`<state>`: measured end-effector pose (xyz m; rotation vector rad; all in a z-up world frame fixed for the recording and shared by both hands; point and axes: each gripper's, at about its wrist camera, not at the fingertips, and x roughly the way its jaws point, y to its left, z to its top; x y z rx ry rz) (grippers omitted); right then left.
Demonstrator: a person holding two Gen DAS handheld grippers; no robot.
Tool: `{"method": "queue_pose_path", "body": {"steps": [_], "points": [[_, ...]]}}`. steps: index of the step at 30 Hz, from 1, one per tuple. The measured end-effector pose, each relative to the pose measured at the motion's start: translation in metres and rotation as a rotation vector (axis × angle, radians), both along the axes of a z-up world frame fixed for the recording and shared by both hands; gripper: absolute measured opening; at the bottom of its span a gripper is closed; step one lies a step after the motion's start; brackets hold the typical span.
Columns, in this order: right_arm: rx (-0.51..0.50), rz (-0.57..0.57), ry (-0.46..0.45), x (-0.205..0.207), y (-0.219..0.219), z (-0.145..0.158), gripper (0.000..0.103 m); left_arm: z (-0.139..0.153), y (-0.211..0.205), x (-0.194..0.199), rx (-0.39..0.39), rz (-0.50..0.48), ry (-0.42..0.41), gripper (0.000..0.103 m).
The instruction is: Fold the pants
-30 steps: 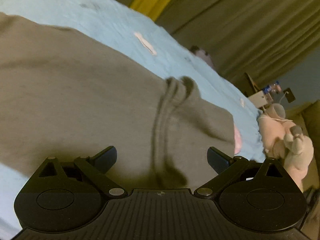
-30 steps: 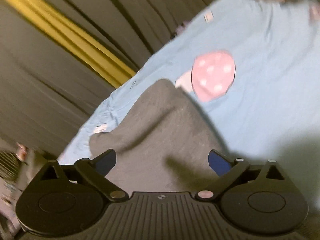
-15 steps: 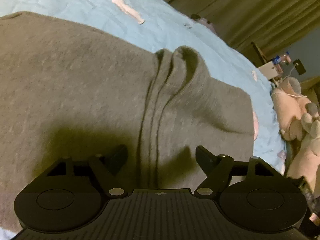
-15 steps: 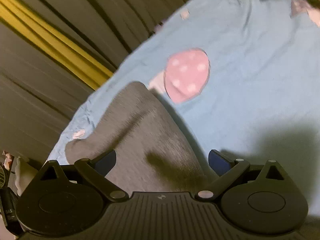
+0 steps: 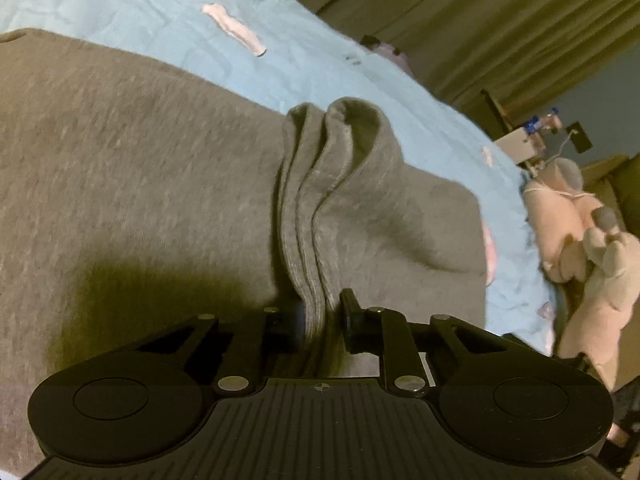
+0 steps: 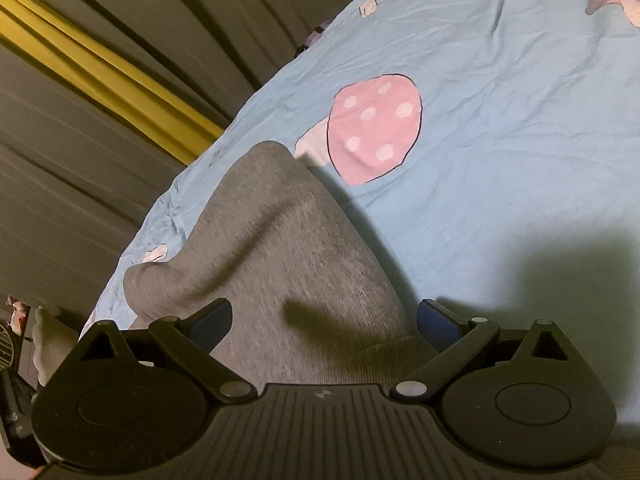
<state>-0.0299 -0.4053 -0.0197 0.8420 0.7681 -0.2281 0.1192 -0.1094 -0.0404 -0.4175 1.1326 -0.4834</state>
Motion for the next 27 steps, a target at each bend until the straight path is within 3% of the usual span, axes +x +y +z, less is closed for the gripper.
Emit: {"method": "queue_pose_path", "body": {"steps": [3, 5, 7, 12, 15, 20, 24, 25, 27], "points": [[-0.006, 0.007, 0.006, 0.001, 0.001, 0.0, 0.099, -0.007, -0.002, 0.001, 0.025, 0.002, 0.01, 0.034], [-0.01, 0.013, 0.01, 0.002, 0.001, 0.0, 0.099, -0.006, -0.002, 0.003, 0.024, 0.018, 0.017, 0.023], [-0.016, 0.014, 0.013, 0.002, 0.002, 0.0, 0.099, -0.001, -0.003, 0.002, 0.025, 0.019, 0.009, 0.019], [-0.013, -0.01, 0.006, -0.002, -0.001, 0.001, 0.099, 0.022, 0.001, -0.01, 0.011, 0.015, -0.072, 0.017], [-0.015, -0.002, 0.01, -0.002, -0.001, 0.002, 0.099, 0.034, 0.016, -0.015, 0.008, 0.038, -0.08, 0.017], [-0.045, 0.025, 0.021, 0.002, 0.004, 0.003, 0.099, 0.037, 0.045, -0.019, 0.079, 0.089, -0.114, 0.017], [-0.065, 0.03, 0.023, 0.003, 0.007, 0.004, 0.099, 0.025, 0.068, -0.019, 0.077, 0.141, -0.069, 0.019], [-0.067, 0.033, 0.026, 0.003, 0.007, 0.004, 0.099, 0.021, 0.069, -0.019, 0.097, 0.142, -0.059, 0.024], [-0.068, 0.035, 0.036, 0.005, 0.008, 0.003, 0.099, 0.021, 0.069, -0.02, 0.163, 0.164, -0.065, 0.022]]}}
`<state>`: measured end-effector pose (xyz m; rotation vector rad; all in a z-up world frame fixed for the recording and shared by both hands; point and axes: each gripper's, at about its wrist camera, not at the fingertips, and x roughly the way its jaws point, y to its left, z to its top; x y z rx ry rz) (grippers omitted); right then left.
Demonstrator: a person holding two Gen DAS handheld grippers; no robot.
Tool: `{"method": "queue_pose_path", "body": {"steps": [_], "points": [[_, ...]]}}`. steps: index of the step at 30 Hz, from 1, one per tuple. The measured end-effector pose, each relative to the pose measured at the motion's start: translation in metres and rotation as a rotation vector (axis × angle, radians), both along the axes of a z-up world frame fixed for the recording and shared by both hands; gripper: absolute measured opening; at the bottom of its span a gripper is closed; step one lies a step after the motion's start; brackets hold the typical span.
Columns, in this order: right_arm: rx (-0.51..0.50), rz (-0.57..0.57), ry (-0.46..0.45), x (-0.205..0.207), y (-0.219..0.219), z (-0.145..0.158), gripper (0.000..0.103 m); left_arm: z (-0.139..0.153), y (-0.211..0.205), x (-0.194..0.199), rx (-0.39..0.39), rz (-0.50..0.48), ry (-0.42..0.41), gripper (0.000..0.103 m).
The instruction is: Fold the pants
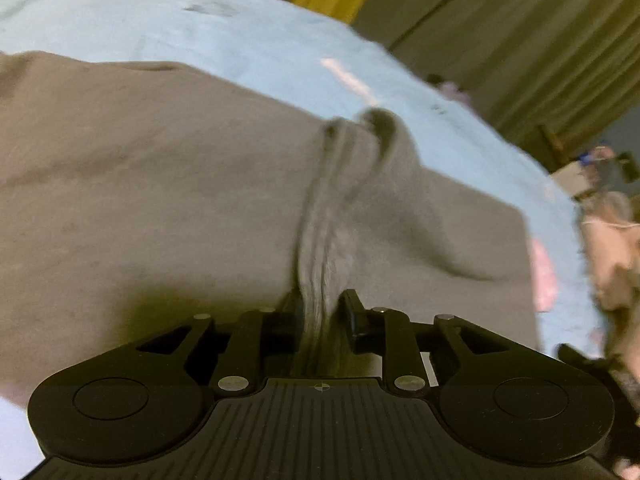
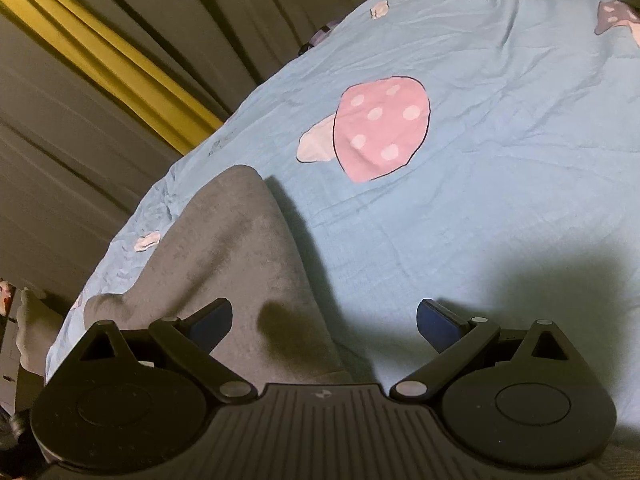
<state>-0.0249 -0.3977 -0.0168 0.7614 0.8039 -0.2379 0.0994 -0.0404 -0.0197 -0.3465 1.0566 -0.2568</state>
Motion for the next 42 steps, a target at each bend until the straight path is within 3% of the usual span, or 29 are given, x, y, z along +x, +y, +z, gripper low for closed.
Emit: {"method": "queue_pose_path", "body": {"steps": [3, 5, 7, 10, 15, 18, 19, 20, 21, 25, 28, 29, 32, 34, 36, 38, 42], "points": [[-0.006, 0.004, 0.005, 0.002, 0.002, 0.0, 0.099, 0.02, -0.007, -0.006, 0.075, -0.017, -0.108, 0.033], [-0.01, 0.006, 0.007, 0.003, 0.004, -0.001, 0.099, 0.04, -0.019, -0.011, 0.101, -0.046, -0.203, 0.058], [-0.007, 0.005, 0.015, 0.005, 0.005, -0.002, 0.099, 0.054, -0.033, -0.016, 0.096, -0.099, -0.276, 0.068], [-0.009, -0.005, 0.019, 0.006, 0.007, -0.003, 0.099, 0.06, -0.06, -0.014, 0.073, -0.205, -0.309, 0.071], [0.004, -0.032, 0.008, 0.005, 0.007, -0.005, 0.099, 0.031, -0.1, 0.012, 0.126, -0.301, -0.227, 0.058], [0.017, -0.041, 0.011, 0.007, 0.006, -0.008, 0.099, 0.008, -0.097, 0.036, 0.177, -0.198, -0.165, 0.044], [0.016, -0.042, 0.014, 0.008, 0.005, -0.01, 0.099, 0.003, -0.092, 0.045, 0.188, -0.147, -0.146, 0.034], [0.016, -0.042, 0.015, 0.009, 0.005, -0.01, 0.099, 0.0, -0.085, 0.053, 0.182, -0.097, -0.13, 0.016], [0.015, -0.041, 0.014, 0.01, 0.005, -0.011, 0.099, -0.002, -0.078, 0.058, 0.184, -0.058, -0.127, 0.008], [0.012, -0.041, 0.014, 0.011, 0.005, -0.012, 0.099, 0.004, -0.068, 0.055, 0.188, -0.066, -0.127, 0.007], [0.014, -0.044, 0.012, 0.01, 0.005, -0.013, 0.099, 0.009, -0.06, 0.035, 0.105, -0.157, -0.065, 0.052], [0.013, -0.045, 0.012, 0.01, 0.005, -0.013, 0.099, 0.01, -0.057, 0.021, 0.09, -0.181, -0.067, 0.055], [0.008, -0.041, 0.015, 0.01, 0.006, -0.013, 0.099, 0.009, -0.046, -0.014, 0.136, -0.273, -0.069, 0.052], [0.001, -0.035, 0.019, 0.011, 0.006, -0.012, 0.099, 0.006, -0.035, -0.034, 0.126, -0.291, -0.081, 0.047], [-0.006, -0.032, 0.023, 0.011, 0.008, -0.011, 0.099, 0.004, -0.024, -0.047, 0.126, -0.284, -0.097, 0.039], [-0.014, -0.03, 0.027, 0.011, 0.01, -0.01, 0.099, 0.002, -0.016, -0.053, 0.13, -0.25, -0.093, 0.018], [-0.027, -0.034, 0.035, 0.01, 0.011, -0.008, 0.099, 0.006, -0.011, -0.058, 0.148, -0.215, -0.087, 0.008]]}}
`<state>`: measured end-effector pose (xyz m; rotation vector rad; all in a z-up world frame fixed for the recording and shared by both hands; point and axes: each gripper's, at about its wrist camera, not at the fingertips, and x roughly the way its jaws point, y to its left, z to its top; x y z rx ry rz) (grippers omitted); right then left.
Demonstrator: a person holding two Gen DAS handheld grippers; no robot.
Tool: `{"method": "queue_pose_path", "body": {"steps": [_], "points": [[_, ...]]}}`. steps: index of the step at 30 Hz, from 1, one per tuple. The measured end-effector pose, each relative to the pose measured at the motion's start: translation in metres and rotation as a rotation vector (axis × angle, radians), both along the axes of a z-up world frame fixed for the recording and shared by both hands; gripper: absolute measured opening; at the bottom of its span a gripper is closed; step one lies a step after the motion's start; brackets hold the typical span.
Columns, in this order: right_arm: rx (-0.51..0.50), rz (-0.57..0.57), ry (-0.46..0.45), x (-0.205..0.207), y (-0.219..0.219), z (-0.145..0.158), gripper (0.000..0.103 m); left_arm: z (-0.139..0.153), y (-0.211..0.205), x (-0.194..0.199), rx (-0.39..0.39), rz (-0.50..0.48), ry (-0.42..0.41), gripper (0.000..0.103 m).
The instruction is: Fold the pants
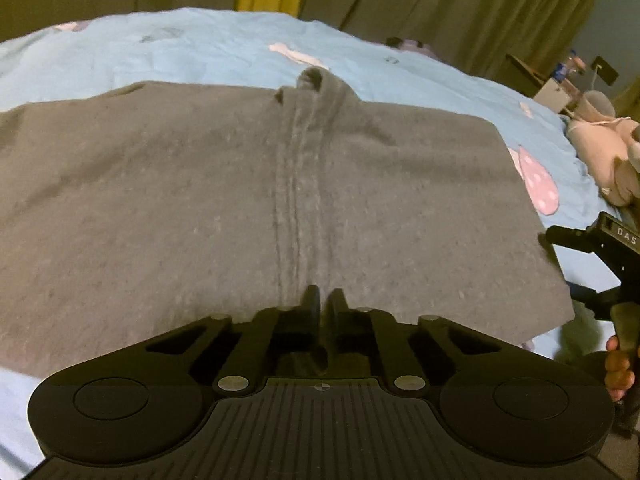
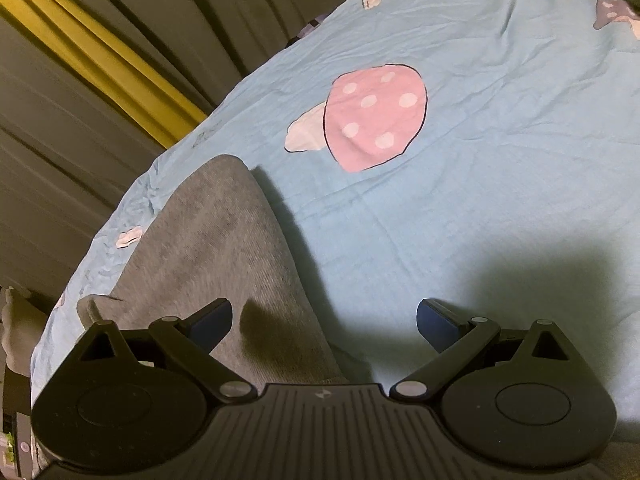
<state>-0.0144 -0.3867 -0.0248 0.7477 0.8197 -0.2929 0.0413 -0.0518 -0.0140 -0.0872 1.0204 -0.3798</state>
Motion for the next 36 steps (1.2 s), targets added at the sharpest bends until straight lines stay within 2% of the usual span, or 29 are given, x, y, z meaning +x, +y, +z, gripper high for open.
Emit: {"method": "queue_pose_path", "body": {"steps": [4, 8, 12, 13, 14, 15, 18, 19, 20, 21, 22, 28, 31, 33, 36], "points": [[-0.018, 0.001, -0.004, -0.002, 0.001, 0.003, 0.099, 0.003, 0.002, -0.009, 0.02, -0.01, -0.022, 0.004], [-0.024, 0.006, -0.002, -0.001, 0.002, 0.003, 0.099, 0.006, 0.012, -0.013, -0.041, 0.016, -0.012, 0.006], [-0.018, 0.001, -0.005, -0.003, 0.001, 0.003, 0.099, 0.006, 0.02, -0.014, -0.127, 0.026, 0.025, 0.021], [-0.018, 0.0, -0.006, -0.003, 0.0, 0.004, 0.099, 0.006, 0.022, -0.014, -0.16, 0.024, 0.031, 0.031], [-0.017, 0.0, -0.007, -0.004, 0.001, 0.004, 0.099, 0.006, 0.023, -0.013, -0.187, 0.022, 0.042, 0.035], [-0.017, 0.0, -0.007, -0.004, 0.001, 0.004, 0.099, 0.005, 0.024, -0.012, -0.204, 0.022, 0.049, 0.035], [-0.022, 0.001, -0.006, -0.003, 0.001, 0.004, 0.099, 0.0, 0.022, -0.008, -0.215, 0.02, 0.074, 0.032], [-0.024, 0.002, -0.005, -0.002, 0.001, 0.004, 0.099, -0.002, 0.022, -0.007, -0.221, 0.024, 0.08, 0.028], [-0.026, 0.003, -0.004, -0.003, 0.001, 0.004, 0.099, -0.003, 0.023, -0.006, -0.219, 0.035, 0.079, 0.014], [-0.028, 0.003, -0.004, -0.002, 0.001, 0.004, 0.099, -0.003, 0.023, -0.005, -0.21, 0.041, 0.076, 0.006], [-0.029, 0.002, -0.004, -0.003, 0.002, 0.004, 0.099, -0.004, 0.023, -0.005, -0.202, 0.043, 0.078, 0.003], [-0.03, -0.001, -0.001, -0.003, 0.001, 0.004, 0.099, 0.003, 0.025, -0.013, -0.215, 0.012, 0.081, 0.001], [-0.032, -0.002, -0.003, -0.003, 0.001, 0.004, 0.099, 0.001, 0.025, -0.021, -0.144, -0.002, 0.097, 0.001], [-0.033, 0.0, 0.001, -0.002, 0.001, 0.004, 0.099, -0.003, 0.029, -0.021, -0.126, 0.018, 0.122, 0.002], [-0.04, 0.005, 0.006, 0.0, 0.003, 0.004, 0.099, 0.001, 0.033, -0.02, -0.152, 0.046, 0.098, 0.004]]}}
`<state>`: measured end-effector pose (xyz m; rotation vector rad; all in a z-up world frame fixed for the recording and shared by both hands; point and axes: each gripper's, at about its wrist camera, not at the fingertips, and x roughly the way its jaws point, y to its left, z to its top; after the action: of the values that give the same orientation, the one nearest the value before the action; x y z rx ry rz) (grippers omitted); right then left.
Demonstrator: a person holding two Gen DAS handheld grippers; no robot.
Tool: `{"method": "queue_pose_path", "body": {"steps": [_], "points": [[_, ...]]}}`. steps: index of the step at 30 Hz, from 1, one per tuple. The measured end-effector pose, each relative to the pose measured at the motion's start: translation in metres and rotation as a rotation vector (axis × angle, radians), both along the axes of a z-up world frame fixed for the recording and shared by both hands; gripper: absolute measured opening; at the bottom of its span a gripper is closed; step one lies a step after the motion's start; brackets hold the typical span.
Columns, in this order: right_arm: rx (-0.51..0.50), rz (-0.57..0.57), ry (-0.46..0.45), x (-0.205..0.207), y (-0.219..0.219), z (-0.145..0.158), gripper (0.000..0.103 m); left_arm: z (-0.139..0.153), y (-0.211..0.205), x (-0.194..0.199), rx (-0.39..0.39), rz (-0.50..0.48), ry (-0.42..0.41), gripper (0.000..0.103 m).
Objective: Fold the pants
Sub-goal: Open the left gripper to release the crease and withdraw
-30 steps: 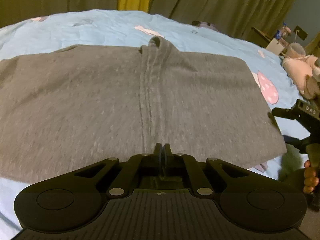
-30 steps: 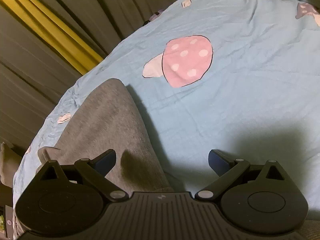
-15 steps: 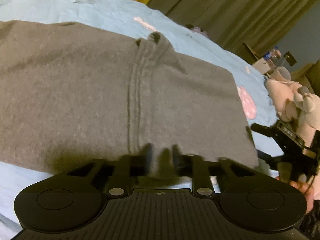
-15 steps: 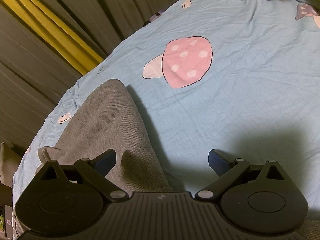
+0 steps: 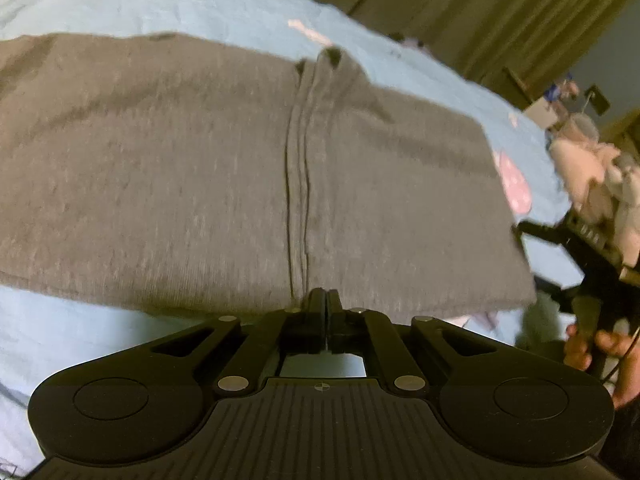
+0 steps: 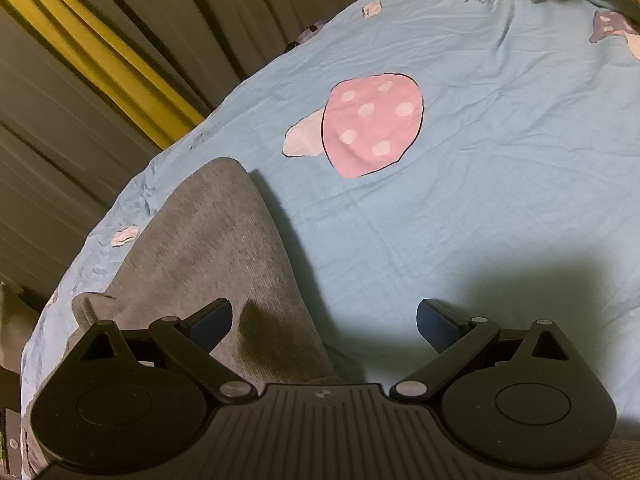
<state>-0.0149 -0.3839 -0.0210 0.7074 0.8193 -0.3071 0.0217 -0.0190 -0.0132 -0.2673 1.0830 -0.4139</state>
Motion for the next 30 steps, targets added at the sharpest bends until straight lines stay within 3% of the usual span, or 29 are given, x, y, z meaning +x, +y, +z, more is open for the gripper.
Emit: {"method": "queue_pose_path", "body": {"steps": [1, 3, 4, 7, 9, 11, 12, 15, 22, 25, 29, 30], "points": [[-0.002, 0.0, -0.002, 0.0, 0.0, 0.0, 0.099, 0.003, 0.001, 0.0, -0.01, 0.009, -0.016, 0.004], [-0.002, -0.003, -0.005, -0.001, 0.001, 0.001, 0.099, 0.008, 0.004, -0.001, -0.031, 0.029, -0.052, 0.018], [-0.002, -0.003, -0.005, -0.001, 0.001, 0.0, 0.099, 0.011, 0.006, 0.0, -0.04, 0.046, -0.065, 0.033], [-0.004, 0.0, 0.004, 0.001, 0.002, -0.002, 0.099, 0.018, 0.001, 0.004, -0.047, 0.069, -0.099, 0.037], [-0.01, 0.007, 0.008, 0.003, 0.003, -0.002, 0.099, 0.021, -0.008, 0.006, -0.048, 0.045, -0.119, 0.045], [-0.018, 0.008, 0.008, 0.002, 0.004, -0.002, 0.099, 0.019, -0.018, 0.009, -0.029, 0.025, -0.124, 0.066], [-0.02, 0.007, 0.007, 0.002, 0.004, -0.002, 0.099, 0.014, -0.024, 0.012, 0.007, 0.016, -0.115, 0.071], [-0.019, -0.001, 0.011, 0.001, 0.004, -0.001, 0.099, -0.012, -0.031, 0.023, 0.168, 0.026, -0.017, 0.067], [-0.088, 0.039, -0.035, 0.002, 0.013, 0.009, 0.099, -0.015, -0.017, 0.022, 0.095, 0.068, -0.027, 0.067], [-0.204, 0.114, -0.11, 0.008, 0.032, 0.022, 0.099, -0.015, -0.016, 0.02, 0.092, 0.067, -0.035, 0.068], [-0.484, 0.248, -0.179, 0.032, 0.071, 0.035, 0.098, -0.018, -0.015, 0.021, 0.085, 0.063, -0.052, 0.07], [-0.511, 0.274, -0.189, 0.039, 0.076, 0.037, 0.092, -0.018, -0.015, 0.02, 0.086, 0.06, -0.057, 0.07]]}}
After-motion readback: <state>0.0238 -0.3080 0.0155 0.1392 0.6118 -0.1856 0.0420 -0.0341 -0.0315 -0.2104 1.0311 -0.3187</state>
